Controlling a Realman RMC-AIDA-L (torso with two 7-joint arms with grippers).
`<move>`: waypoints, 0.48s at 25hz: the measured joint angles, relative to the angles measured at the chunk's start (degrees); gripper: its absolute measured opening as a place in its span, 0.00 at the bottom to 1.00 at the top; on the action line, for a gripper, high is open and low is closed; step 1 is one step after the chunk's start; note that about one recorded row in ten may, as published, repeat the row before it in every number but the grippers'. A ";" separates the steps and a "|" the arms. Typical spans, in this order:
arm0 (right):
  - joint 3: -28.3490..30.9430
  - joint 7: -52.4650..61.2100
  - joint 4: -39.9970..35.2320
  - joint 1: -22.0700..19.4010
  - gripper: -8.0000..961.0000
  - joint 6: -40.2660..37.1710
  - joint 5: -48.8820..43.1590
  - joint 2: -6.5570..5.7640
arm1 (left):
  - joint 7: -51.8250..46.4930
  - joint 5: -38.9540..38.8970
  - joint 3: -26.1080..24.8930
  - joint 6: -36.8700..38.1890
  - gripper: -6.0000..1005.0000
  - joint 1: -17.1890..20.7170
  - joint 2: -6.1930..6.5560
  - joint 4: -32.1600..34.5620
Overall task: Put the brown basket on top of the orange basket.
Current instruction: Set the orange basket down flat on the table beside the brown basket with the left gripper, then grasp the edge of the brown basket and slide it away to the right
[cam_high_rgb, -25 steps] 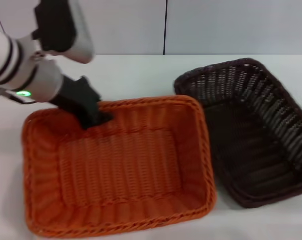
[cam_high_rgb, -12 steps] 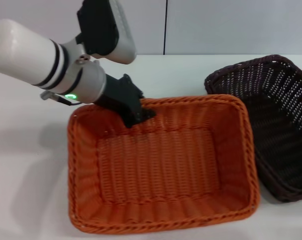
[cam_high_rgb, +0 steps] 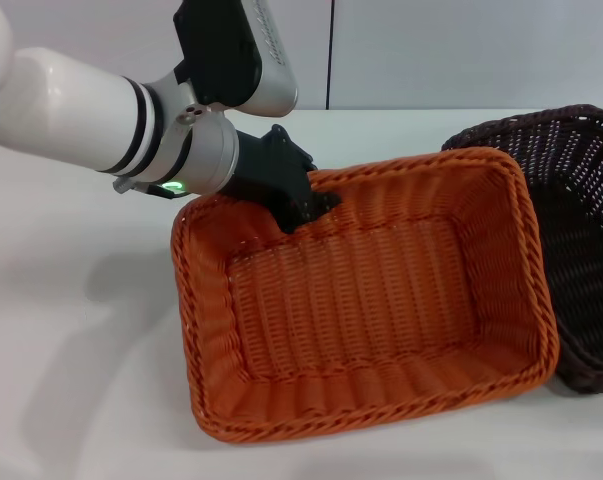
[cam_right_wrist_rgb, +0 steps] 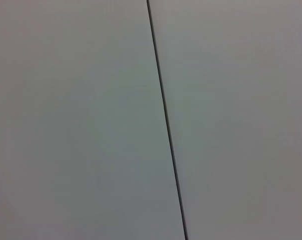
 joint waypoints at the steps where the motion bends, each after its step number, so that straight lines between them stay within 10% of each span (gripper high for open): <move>1: 0.00 0.00 -0.01 0.01 0.75 -0.02 0.00 -0.02 | 0.00 0.00 0.00 0.00 0.25 0.00 0.00 0.00; 12: -0.01 0.00 -0.38 0.46 0.75 -0.70 -0.01 -0.22 | -1.90 -0.23 1.12 -6.13 0.38 6.95 0.16 7.39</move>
